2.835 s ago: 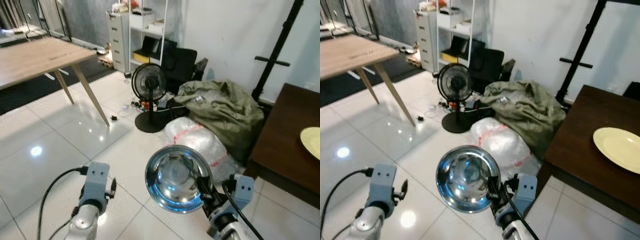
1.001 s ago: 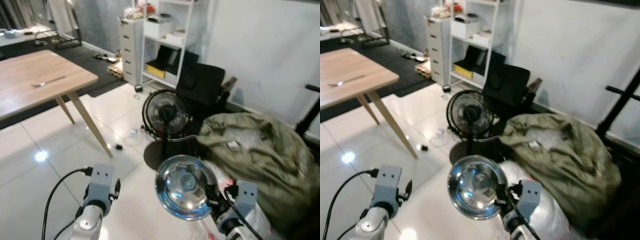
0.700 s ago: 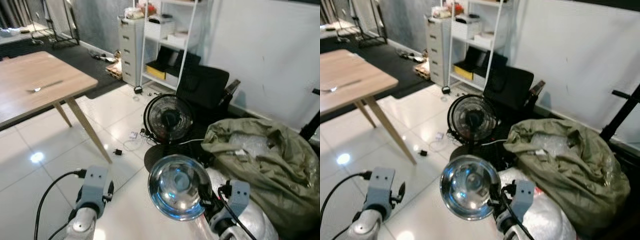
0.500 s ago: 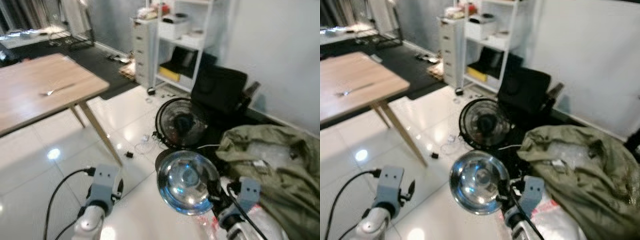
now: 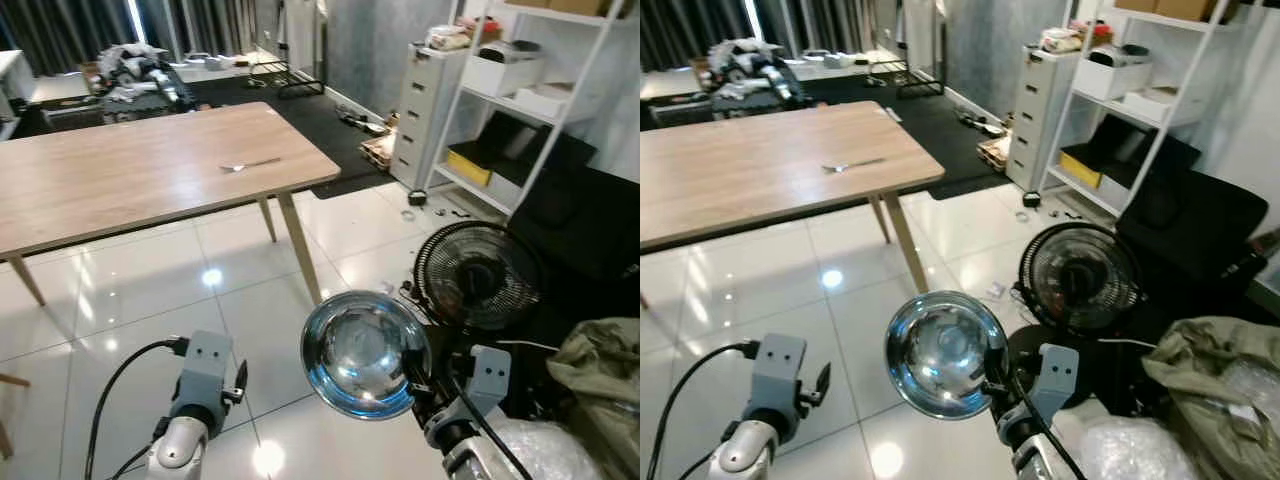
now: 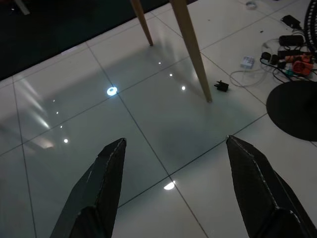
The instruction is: Setting the table
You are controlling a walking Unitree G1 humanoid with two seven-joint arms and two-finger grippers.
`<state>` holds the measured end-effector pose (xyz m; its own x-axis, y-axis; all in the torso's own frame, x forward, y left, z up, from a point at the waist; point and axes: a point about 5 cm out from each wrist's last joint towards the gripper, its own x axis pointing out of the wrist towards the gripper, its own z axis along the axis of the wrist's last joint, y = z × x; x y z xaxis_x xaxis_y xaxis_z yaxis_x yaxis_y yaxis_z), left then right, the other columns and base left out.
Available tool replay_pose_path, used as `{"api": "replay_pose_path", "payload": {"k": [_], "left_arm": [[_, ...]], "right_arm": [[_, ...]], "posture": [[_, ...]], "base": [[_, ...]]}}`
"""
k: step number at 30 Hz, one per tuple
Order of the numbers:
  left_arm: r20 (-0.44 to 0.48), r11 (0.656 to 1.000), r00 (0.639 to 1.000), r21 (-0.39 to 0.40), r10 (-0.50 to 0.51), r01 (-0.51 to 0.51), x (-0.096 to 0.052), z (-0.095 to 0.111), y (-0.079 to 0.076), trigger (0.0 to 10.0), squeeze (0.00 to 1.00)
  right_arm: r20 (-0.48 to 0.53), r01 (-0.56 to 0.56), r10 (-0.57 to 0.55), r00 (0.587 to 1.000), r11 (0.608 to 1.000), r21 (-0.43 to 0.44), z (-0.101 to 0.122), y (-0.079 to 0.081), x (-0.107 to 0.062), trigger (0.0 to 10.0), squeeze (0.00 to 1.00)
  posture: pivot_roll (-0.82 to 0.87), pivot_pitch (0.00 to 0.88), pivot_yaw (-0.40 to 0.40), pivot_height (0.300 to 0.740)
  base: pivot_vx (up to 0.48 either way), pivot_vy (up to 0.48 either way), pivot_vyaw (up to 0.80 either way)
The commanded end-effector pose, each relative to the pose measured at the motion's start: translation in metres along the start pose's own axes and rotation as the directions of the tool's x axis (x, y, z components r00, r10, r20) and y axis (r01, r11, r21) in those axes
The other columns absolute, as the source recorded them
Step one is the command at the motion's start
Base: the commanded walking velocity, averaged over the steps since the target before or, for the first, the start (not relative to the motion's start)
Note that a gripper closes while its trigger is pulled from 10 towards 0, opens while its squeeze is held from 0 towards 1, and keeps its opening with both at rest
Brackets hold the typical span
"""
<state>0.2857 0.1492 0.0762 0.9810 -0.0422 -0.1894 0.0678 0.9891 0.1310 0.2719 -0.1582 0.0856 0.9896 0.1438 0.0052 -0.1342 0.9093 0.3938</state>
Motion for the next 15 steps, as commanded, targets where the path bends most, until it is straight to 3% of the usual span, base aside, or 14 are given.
{"api": "replay_pose_path", "payload": {"k": [1,15], "left_arm": [[-0.019,1.0,1.0,0.008,0.004,-0.004,-0.0009,-0.0037,0.001,10.0,0.0],[-0.03,1.0,0.999,0.01,0.028,-0.028,-0.0001,-0.0045,0.0036,10.0,0.0]], "right_arm": [[0.017,-0.013,0.012,1.0,1.0,0.019,0.0026,0.0027,-0.0003,10.0,0.0],[0.01,-0.025,0.025,1.0,0.999,0.022,0.0011,0.0044,-0.0013,10.0,0.0]], "posture": [[0.03,0.023,0.062,0.74],[0.03,0.026,0.061,0.74]], "base": [[0.0,0.0,0.8],[0.0,0.0,0.8]]}}
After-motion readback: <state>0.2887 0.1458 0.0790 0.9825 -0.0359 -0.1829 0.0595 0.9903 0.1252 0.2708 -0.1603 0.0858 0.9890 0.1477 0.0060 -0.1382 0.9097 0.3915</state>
